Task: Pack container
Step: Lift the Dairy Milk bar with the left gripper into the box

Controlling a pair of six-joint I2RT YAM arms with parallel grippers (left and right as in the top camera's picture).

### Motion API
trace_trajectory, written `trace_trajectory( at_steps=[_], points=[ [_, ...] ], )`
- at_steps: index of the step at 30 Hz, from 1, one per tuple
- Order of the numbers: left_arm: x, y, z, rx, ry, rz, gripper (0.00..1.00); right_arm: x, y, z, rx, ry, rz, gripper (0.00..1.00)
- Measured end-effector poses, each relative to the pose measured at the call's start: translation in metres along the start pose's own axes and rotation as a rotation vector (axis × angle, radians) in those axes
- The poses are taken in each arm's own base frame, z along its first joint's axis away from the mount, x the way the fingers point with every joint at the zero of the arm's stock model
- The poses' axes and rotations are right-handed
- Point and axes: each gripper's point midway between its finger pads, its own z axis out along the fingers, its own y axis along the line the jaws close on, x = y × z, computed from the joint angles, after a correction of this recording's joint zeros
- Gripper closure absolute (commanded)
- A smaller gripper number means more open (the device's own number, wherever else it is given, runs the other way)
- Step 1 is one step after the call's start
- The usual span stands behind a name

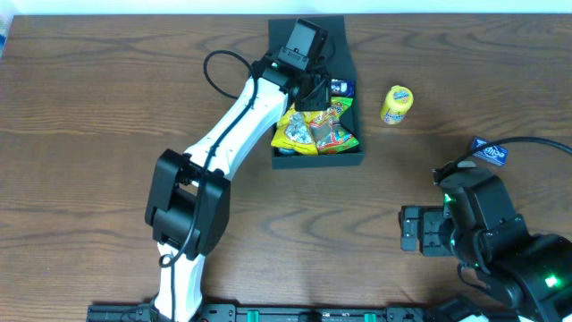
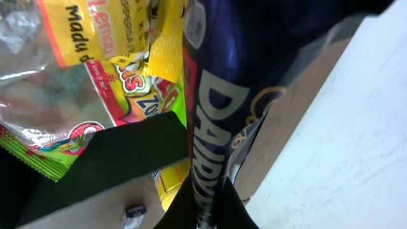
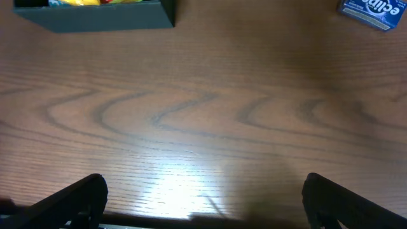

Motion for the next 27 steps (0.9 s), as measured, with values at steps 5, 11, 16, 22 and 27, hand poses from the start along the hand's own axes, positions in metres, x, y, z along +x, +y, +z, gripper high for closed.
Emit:
trace_trajectory(
  at_steps=[5,11,16,22,27],
  points=[
    [-0.003,0.0,0.002,0.001,-0.011,-0.022,0.94,0.0,0.0,0.0,0.0,0.0,0.0,0.01],
    [-0.013,0.007,0.019,-0.022,-0.039,-0.034,0.95,0.0,0.0,0.0,0.0,0.0,0.0,0.01],
    [-0.024,0.013,0.034,-0.04,-0.065,-0.042,0.94,0.0,0.0,0.0,0.0,0.0,0.0,0.01],
    [-0.029,0.01,0.043,-0.027,-0.065,-0.045,0.94,0.0,0.0,0.0,0.0,0.0,0.0,0.01],
    [-0.034,0.012,0.052,-0.035,-0.07,-0.049,0.94,0.0,0.0,0.0,0.0,0.0,0.0,0.01]
  ],
)
